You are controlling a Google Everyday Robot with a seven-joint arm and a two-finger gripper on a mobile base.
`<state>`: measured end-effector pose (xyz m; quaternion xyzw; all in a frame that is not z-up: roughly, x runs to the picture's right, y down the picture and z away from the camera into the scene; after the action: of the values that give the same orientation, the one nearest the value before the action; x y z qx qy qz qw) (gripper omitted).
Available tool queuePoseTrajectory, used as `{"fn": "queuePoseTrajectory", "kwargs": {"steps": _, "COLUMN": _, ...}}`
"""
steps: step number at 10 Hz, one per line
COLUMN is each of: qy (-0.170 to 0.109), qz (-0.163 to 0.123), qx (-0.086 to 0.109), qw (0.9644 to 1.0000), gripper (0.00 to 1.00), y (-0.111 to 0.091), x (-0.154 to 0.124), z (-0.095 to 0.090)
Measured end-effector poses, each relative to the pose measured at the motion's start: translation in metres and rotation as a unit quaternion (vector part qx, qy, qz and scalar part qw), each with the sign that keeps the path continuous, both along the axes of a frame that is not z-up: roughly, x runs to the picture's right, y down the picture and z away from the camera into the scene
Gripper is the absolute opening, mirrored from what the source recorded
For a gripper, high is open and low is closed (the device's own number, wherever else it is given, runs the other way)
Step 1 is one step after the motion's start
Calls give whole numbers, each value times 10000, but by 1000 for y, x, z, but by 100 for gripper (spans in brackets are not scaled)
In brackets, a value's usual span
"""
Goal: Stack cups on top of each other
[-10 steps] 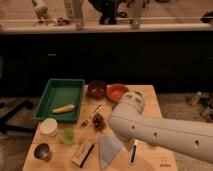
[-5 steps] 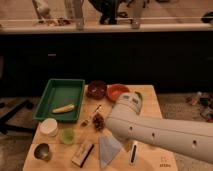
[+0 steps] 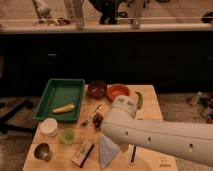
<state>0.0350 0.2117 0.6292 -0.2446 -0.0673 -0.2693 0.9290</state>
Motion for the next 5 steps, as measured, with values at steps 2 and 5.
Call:
{"fn": "queuePoseTrajectory", "kwargs": {"steps": 2, "qy": -75, "qz": -57, "qx": 82, "qw": 9999, "gripper": 80, "y": 1, "x": -30, "z": -3}}
{"fn": "queuePoseTrajectory", "kwargs": {"steps": 5, "qy": -197, "qz": -386, "qx": -17, "qw": 9991, "gripper": 80, "y": 12, "x": -66, "z": 7}}
